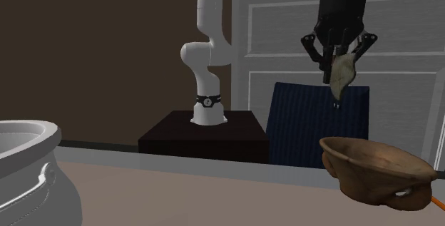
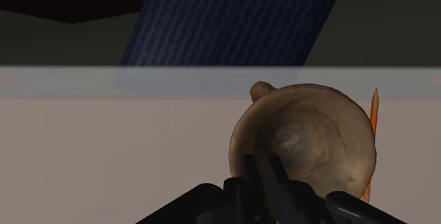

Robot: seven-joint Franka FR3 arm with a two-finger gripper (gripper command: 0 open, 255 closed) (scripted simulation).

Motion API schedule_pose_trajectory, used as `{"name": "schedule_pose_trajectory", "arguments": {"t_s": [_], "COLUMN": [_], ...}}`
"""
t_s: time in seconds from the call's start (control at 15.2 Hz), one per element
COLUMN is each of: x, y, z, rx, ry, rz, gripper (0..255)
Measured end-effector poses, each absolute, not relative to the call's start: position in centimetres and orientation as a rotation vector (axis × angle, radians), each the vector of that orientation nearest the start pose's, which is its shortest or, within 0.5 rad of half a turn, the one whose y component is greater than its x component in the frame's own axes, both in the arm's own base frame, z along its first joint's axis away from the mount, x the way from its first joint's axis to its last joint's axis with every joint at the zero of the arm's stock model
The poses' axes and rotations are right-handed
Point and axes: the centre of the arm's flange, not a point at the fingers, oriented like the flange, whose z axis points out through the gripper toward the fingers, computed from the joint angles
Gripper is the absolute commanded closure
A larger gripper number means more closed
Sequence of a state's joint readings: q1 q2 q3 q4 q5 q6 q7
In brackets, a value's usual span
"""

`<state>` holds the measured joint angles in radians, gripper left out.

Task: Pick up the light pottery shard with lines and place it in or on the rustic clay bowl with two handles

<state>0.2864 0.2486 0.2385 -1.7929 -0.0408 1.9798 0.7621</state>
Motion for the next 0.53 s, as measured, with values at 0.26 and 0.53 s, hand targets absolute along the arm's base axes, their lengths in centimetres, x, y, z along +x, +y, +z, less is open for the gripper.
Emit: {"name": "schedule_pose_trajectory", "arguments": {"t_s": [0.26,0.53], "x": [55.4,55.6], "y": [34.4,35.4], "z": [40.8,39.0], "rx": [-3.136,-3.136], "ry": [0.355,0.358], "rz": [0.089,0.090], "gripper": [255,255]}}
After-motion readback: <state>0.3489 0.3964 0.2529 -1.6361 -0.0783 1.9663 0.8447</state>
